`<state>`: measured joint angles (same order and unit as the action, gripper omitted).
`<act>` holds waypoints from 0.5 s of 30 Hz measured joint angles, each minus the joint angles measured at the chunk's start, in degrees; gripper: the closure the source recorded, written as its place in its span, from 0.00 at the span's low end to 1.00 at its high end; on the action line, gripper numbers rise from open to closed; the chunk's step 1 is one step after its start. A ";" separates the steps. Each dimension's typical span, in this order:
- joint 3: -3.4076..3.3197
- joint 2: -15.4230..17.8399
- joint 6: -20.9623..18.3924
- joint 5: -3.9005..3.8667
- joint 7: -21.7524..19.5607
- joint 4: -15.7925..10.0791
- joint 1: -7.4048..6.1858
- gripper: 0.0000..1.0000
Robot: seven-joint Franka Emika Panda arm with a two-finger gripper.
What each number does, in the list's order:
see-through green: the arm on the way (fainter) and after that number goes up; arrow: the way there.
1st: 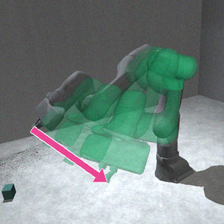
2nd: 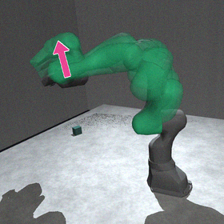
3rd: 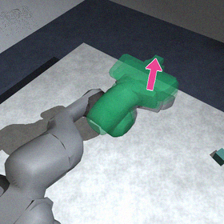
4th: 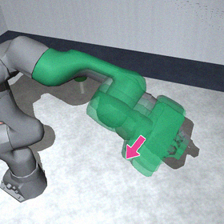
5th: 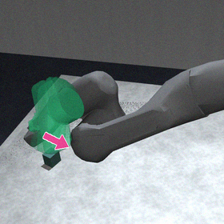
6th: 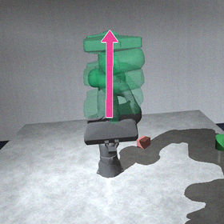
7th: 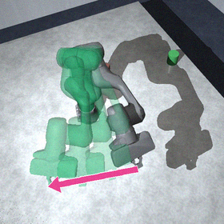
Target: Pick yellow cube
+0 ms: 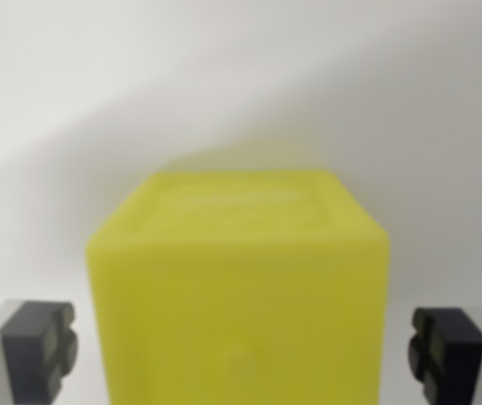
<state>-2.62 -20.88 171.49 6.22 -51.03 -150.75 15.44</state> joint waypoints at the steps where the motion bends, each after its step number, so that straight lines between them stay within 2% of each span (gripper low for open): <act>1: 0.03 -0.47 0.31 0.31 0.24 0.13 -0.04 0.00; 5: 0.01 -1.51 1.01 1.41 1.06 0.47 -0.33 0.00; 6: -0.33 -1.59 1.04 2.45 1.82 0.52 -0.90 1.00; 11: -0.55 -0.75 0.45 2.20 1.57 0.28 -1.03 1.00; 15: -0.76 1.17 -0.88 0.85 0.52 -0.27 -0.97 1.00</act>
<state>-3.38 -19.72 170.61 7.07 -50.51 -151.02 14.47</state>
